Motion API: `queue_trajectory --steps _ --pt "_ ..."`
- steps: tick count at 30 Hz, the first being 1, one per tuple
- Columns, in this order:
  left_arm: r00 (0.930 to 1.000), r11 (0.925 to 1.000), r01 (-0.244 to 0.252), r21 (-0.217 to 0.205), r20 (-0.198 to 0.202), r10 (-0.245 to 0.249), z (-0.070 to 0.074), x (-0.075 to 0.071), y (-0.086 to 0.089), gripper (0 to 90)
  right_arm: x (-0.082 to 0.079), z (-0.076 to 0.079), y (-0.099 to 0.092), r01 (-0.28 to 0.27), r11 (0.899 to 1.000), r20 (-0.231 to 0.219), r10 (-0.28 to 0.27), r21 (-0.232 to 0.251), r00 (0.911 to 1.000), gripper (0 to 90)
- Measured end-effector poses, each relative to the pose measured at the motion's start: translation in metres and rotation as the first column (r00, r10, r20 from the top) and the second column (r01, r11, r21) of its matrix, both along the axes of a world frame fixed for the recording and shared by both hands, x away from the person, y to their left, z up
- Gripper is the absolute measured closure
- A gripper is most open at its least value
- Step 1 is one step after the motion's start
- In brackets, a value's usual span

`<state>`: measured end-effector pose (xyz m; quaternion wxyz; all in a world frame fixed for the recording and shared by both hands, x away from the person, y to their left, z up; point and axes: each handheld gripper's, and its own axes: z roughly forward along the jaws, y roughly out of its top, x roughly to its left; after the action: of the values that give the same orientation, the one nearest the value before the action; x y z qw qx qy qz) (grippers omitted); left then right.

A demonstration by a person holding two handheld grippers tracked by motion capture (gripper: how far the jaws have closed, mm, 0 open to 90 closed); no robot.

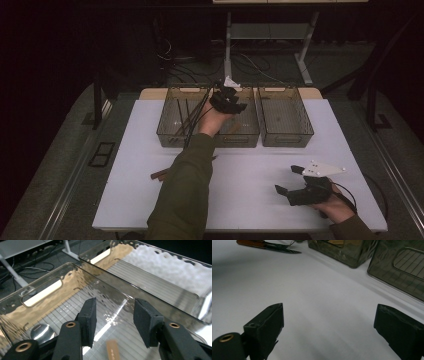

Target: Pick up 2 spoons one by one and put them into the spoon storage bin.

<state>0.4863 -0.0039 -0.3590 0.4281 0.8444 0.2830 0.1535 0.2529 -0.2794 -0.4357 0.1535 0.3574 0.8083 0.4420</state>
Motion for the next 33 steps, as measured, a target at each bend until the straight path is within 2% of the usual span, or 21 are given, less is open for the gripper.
queue_trajectory --steps 3,4,7,12,15,17,20,25,33 --pt "0.9997 0.9996 0.010 -0.025 -0.024 -0.011 0.001 -0.008 0.006 49.2 0.000 0.000 0.000 -0.002 1.000 -0.001 0.002 0.002 1.0000 9.4" --pt "0.9997 0.9986 0.006 -0.052 -0.023 -0.008 0.000 -0.012 0.007 48.6 0.000 0.000 -0.001 -0.001 1.000 0.001 0.001 0.001 1.0000 9.4" --pt "0.9995 0.9982 0.023 -0.056 -0.019 -0.024 -0.001 -0.024 0.012 46.8 0.000 0.000 -0.001 0.004 1.000 -0.004 -0.004 0.004 1.0000 9.4" --pt "0.9983 0.9969 0.051 -0.061 -0.026 -0.052 0.000 -0.042 0.024 43.5 0.000 -0.001 -0.001 0.001 1.000 -0.006 -0.001 -0.001 1.0000 9.4" --pt "0.9973 0.9965 0.066 -0.052 -0.030 -0.067 -0.002 -0.055 0.033 41.6 0.000 -0.001 -0.001 0.002 1.000 -0.011 -0.002 -0.004 0.9999 9.4" --pt "0.9962 0.9964 0.080 -0.027 -0.031 -0.081 -0.004 -0.061 0.041 39.9 0.000 -0.001 -0.001 0.003 1.000 -0.007 -0.003 -0.007 1.0000 9.4" --pt "0.9967 0.9964 0.071 -0.047 -0.035 -0.073 -0.008 -0.072 0.054 39.8 0.001 -0.001 -0.001 0.003 1.000 -0.006 -0.003 -0.008 1.0000 9.4" --pt "0.9960 0.9962 0.078 -0.038 -0.041 -0.080 -0.014 -0.088 0.073 38.0 0.001 -0.002 -0.001 0.002 1.000 -0.010 -0.002 -0.013 1.0000 9.4" --pt "0.9968 0.9972 0.063 -0.040 -0.046 -0.065 -0.023 -0.112 0.101 36.9 0.001 -0.002 -0.002 0.010 1.000 -0.008 -0.010 -0.016 0.9999 9.4"
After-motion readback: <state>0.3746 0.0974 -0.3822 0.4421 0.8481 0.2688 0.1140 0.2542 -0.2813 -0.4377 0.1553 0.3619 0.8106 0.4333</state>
